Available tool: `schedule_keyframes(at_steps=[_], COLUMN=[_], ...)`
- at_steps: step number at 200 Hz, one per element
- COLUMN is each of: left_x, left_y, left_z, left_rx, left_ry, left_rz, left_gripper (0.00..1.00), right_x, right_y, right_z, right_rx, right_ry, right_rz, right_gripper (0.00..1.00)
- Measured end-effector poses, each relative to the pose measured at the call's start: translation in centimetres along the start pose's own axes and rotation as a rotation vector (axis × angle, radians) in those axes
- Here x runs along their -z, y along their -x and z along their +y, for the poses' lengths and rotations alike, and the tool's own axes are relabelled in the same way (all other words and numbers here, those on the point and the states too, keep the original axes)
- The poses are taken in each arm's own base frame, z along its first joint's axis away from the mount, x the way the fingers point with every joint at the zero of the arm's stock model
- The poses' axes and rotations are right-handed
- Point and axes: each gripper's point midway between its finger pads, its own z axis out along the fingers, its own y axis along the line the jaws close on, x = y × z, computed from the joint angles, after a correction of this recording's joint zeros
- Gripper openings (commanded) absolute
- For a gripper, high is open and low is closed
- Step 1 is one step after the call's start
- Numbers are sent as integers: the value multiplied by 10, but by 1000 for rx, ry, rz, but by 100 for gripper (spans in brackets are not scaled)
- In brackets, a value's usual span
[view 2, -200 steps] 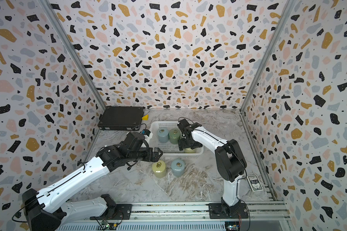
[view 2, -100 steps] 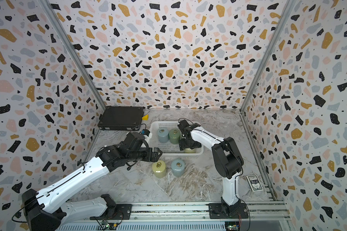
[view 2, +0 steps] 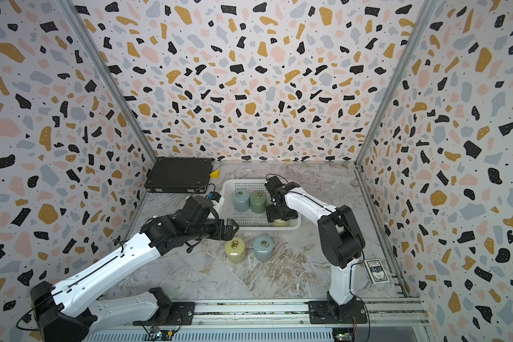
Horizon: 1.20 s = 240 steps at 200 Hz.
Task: Take the tea canister out of the basket
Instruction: Pick up the tea canister from the basket, then place the tea canister at the center of the board.
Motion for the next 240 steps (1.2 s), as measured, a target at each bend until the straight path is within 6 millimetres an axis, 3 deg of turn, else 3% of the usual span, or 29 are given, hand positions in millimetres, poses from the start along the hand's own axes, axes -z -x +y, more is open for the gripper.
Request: schedule_keyframes(at_steps=[70, 113, 168, 207, 240], left_x=[3, 4, 1, -1, 0], left_y=[1, 1, 0, -2, -2], left_z=[-1, -3, -6, -9, -9], left_rx=[0, 0, -2, -7, -7], left_ry=[-7, -18, -40, -52, -52], left_rz=[-9, -8, 4, 21, 20], left_gripper=[100, 100, 100, 100, 100], right_x=[81, 109, 108, 84, 63], right_y=[1, -31, -95, -130, -143], right_z=[-5, -14, -16, -17, -18], right_rx=[-9, -19, -15, -20, -25], right_ry=[57, 86, 95, 79, 59], right_rz=[-137, -156, -88, -21, 5], right_gripper=[72, 71, 71, 72, 72])
